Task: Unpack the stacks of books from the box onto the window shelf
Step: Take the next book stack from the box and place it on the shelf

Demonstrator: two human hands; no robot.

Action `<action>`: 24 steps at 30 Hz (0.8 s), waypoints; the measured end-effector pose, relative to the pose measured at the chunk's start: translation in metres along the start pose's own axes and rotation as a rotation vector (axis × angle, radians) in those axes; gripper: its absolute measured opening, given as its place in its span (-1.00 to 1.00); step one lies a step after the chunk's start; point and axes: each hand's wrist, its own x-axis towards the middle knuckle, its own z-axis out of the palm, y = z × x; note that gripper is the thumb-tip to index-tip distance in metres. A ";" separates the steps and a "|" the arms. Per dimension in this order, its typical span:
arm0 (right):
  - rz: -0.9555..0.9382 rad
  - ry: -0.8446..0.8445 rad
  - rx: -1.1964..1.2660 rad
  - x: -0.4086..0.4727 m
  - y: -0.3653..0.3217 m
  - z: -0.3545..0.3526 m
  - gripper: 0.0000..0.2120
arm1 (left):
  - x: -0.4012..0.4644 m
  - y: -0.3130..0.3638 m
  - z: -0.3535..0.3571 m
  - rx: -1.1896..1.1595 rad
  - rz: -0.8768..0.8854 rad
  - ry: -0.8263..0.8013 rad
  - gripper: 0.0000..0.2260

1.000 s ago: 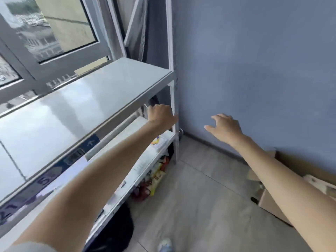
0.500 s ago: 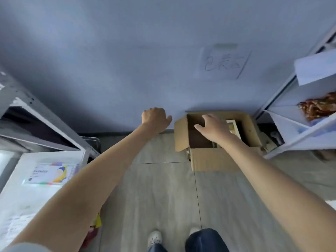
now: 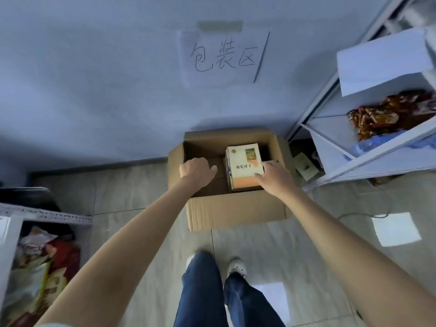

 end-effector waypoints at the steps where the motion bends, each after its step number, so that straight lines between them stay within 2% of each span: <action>1: -0.002 -0.012 -0.006 0.014 0.009 0.002 -0.52 | 0.012 0.006 0.007 -0.007 -0.009 -0.023 -0.57; 8: 0.050 -0.099 0.026 0.115 0.060 0.045 -0.52 | 0.101 0.029 0.065 -0.158 -0.089 -0.156 -0.57; 21: 0.187 -0.334 0.160 0.281 0.127 0.178 -0.48 | 0.232 0.043 0.214 -0.088 -0.199 -0.378 -0.47; 24: 0.244 -0.363 0.226 0.300 0.141 0.205 -0.37 | 0.261 0.053 0.248 -0.173 -0.244 -0.435 -0.45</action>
